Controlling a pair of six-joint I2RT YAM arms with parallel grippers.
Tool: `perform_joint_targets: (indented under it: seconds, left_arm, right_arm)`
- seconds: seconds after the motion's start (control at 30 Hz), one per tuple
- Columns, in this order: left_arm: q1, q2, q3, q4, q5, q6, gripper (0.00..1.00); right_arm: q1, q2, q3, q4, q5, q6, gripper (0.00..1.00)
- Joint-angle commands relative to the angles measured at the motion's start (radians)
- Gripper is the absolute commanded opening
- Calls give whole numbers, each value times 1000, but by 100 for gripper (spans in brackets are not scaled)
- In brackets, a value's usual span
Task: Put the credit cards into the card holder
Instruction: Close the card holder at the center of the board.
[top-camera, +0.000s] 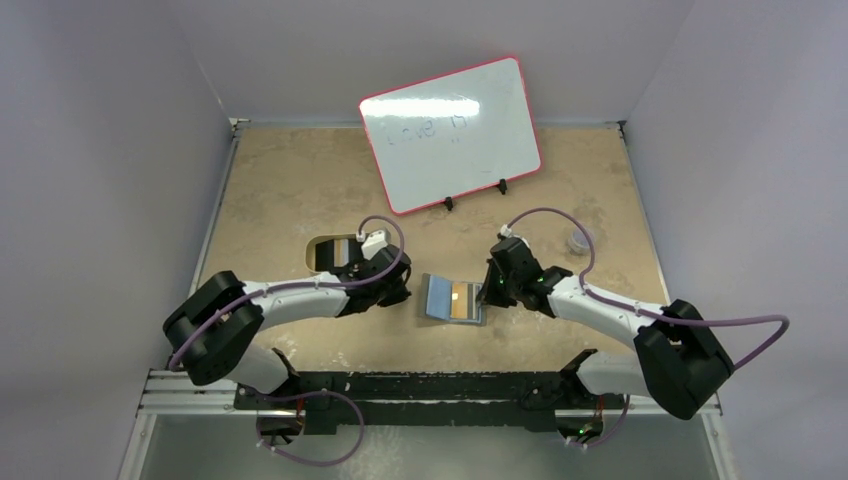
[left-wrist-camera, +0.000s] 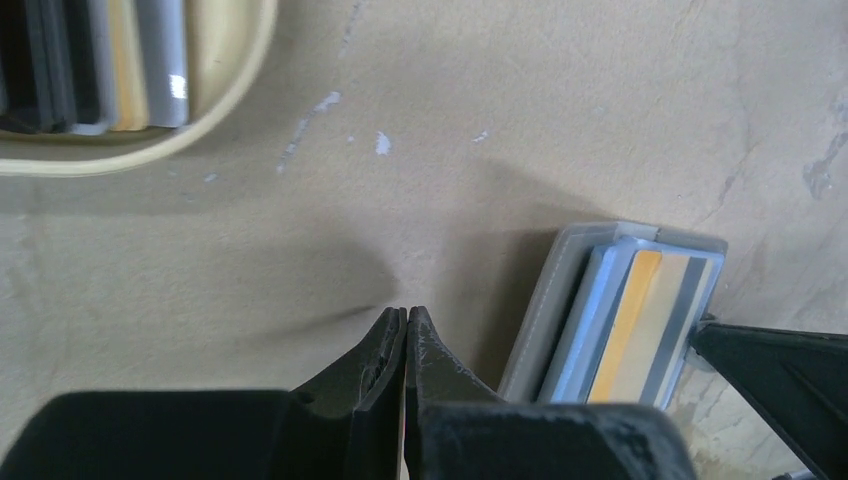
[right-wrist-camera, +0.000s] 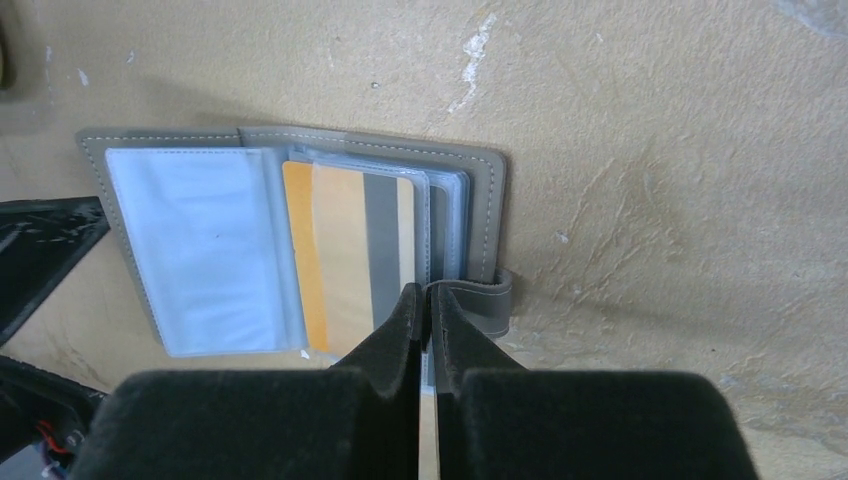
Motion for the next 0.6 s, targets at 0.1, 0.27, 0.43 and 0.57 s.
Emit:
perform_joint_targets:
  seconds: [0.1, 0.27, 0.43, 0.57]
  left_arm:
    - [-5, 79, 10, 263, 194, 6, 0]
    - [-75, 83, 31, 383, 234, -6, 0]
    - [-106, 130, 60, 414, 233, -6, 0]
    - [-121, 165, 80, 420, 232, 1, 0]
  right_arm:
    - [1, 6, -8, 97, -49, -33, 0]
    - [1, -3, -8, 142, -104, -42, 0]
    - [1, 17, -17, 182, -150, -35, 0]
    - [1, 4, -21, 165, -140, -33, 0]
